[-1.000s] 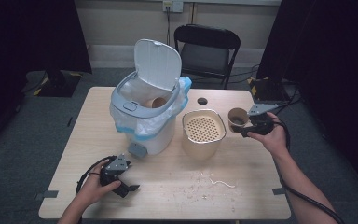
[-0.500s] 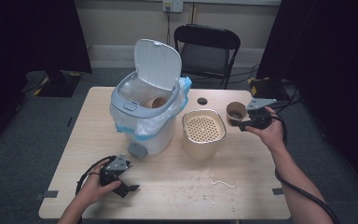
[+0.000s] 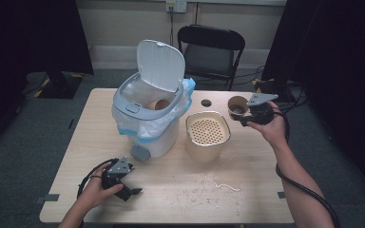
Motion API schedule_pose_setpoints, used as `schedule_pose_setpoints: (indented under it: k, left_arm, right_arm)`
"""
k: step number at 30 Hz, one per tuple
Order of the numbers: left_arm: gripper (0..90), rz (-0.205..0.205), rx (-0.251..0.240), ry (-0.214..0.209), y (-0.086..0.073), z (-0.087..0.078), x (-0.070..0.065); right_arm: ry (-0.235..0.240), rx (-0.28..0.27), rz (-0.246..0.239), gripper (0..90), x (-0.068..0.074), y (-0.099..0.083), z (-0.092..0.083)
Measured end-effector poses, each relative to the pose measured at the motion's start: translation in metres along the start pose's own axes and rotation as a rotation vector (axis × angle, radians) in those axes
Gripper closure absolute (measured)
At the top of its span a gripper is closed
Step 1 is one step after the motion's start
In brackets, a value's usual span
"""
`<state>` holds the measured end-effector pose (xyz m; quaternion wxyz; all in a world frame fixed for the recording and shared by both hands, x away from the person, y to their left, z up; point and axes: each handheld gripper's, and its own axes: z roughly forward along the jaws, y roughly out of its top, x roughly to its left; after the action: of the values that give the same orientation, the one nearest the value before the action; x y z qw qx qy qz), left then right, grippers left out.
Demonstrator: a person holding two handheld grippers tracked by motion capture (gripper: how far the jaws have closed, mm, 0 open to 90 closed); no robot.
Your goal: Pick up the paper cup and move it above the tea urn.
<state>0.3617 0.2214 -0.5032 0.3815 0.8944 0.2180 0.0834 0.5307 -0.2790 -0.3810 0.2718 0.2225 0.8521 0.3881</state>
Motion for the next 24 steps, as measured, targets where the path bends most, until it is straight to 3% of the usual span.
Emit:
schedule_pose_setpoints:
  k: [8,18,24]
  left_arm:
    - [0.0,0.0,0.0,0.0,0.0,0.0,0.0]
    - [0.0,0.006,-0.003,-0.001,0.0,0.0,0.0]
    - [0.0,0.006,-0.002,-0.001,0.0,0.0,0.0]
  right_arm:
    - [-0.038,0.007,-0.075,37.2,-0.004,0.013,0.001]
    - [-0.075,0.008,-0.102,37.3,-0.007,0.017,0.01]
    - [-0.112,0.03,-0.154,37.4,-0.006,0.02,0.013]
